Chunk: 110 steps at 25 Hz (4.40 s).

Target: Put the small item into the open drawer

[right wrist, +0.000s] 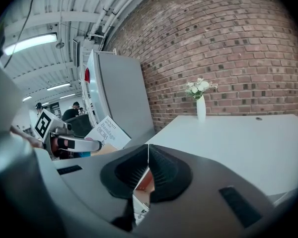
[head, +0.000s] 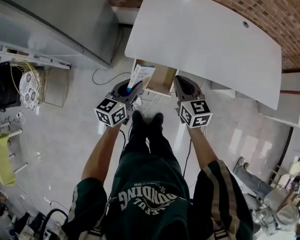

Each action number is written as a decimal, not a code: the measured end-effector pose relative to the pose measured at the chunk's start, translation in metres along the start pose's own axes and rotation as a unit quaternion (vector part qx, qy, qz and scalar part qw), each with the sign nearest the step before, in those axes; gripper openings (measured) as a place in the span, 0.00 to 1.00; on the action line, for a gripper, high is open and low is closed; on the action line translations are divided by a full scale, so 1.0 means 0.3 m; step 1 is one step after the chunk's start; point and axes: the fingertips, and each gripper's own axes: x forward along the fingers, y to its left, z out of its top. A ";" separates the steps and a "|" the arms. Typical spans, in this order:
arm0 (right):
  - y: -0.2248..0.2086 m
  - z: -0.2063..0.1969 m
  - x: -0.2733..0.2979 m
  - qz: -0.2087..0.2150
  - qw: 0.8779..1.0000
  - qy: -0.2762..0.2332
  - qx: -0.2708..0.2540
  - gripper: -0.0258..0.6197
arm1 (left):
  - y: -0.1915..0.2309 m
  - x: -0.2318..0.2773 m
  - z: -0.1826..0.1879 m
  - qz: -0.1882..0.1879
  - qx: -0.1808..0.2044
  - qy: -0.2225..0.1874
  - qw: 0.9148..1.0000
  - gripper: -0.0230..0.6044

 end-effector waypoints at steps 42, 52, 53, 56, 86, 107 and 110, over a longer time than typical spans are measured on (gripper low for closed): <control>0.005 -0.581 0.116 -0.020 0.993 0.091 0.069 0.08 | 0.395 0.438 -0.692 0.058 -0.074 0.146 0.985 0.18; -0.025 -0.659 0.126 -0.029 0.991 0.103 0.083 0.08 | 0.468 0.599 -0.745 0.088 -0.023 0.173 0.981 0.18; -0.022 -0.663 0.126 -0.030 0.991 0.103 0.086 0.08 | 0.473 0.608 -0.750 0.092 -0.022 0.173 0.980 0.18; -0.024 -0.682 0.125 -0.031 0.990 0.106 0.089 0.08 | 0.496 0.635 -0.755 0.105 -0.016 0.167 0.980 0.18; -0.145 -0.799 0.185 -0.063 0.984 0.125 0.108 0.08 | 0.598 0.921 -0.841 0.109 -0.084 0.102 0.985 0.18; -0.150 -0.891 0.247 -0.075 0.977 0.152 0.132 0.08 | 0.695 0.909 -0.888 0.139 -0.124 0.112 0.976 0.39; -0.140 -0.886 0.247 -0.072 0.977 0.150 0.131 0.08 | 0.715 0.897 -0.931 0.156 -0.120 0.144 0.970 0.47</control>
